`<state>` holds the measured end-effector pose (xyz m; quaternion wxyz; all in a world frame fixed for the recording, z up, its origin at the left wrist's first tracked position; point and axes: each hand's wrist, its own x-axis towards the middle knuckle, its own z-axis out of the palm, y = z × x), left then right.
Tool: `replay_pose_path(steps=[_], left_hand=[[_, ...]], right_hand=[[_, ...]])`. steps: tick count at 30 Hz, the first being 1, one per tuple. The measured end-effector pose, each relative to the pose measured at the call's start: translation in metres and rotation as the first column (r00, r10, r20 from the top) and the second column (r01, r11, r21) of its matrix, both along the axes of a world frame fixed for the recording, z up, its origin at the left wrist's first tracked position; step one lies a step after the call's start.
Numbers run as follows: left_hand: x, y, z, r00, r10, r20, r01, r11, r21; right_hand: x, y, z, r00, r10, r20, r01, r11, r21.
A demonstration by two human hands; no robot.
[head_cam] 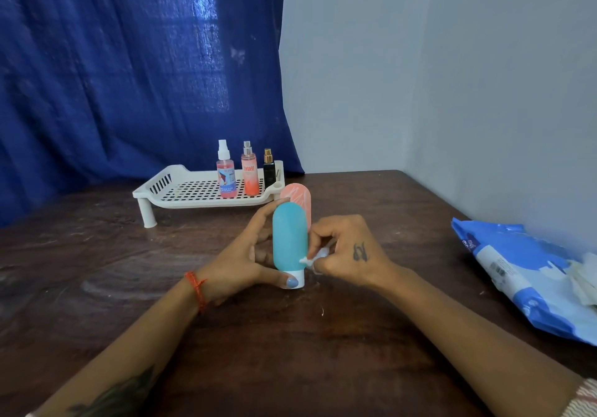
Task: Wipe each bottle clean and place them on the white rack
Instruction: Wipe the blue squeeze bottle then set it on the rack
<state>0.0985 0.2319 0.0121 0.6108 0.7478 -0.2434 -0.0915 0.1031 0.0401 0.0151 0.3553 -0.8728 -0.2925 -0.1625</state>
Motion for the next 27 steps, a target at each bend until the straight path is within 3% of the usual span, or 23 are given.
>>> replay_pose_path(steps=[3,7,9,14,20,27], left_hand=[[0.001,0.001,-0.001,1.0,-0.017,-0.002,0.017,1.0,-0.011],[0.0,0.001,-0.001,0.999,-0.034,-0.009,0.034,0.999,-0.021],[0.0,0.0,-0.001,0.999,-0.033,-0.012,0.033,0.999,-0.013],[-0.002,0.0,0.001,0.999,-0.047,0.015,0.046,0.998,0.046],[-0.003,-0.002,-0.001,0.997,-0.026,0.067,0.02,0.996,0.092],[-0.004,-0.003,-0.003,0.986,0.041,0.162,-0.066,0.986,0.154]], right_hand=[[-0.003,0.0,0.003,0.991,0.021,-0.13,-0.021,1.0,0.001],[-0.002,-0.001,0.009,0.987,-0.154,-0.047,0.16,0.923,0.35],[-0.001,0.0,0.009,0.979,-0.177,-0.096,0.202,0.866,0.457],[-0.002,0.004,0.006,0.967,-0.08,-0.243,0.195,0.846,0.497],[-0.002,0.004,0.005,0.992,-0.05,-0.116,0.103,0.854,0.509],[-0.003,0.01,0.001,0.969,-0.102,0.224,-0.003,0.905,0.425]])
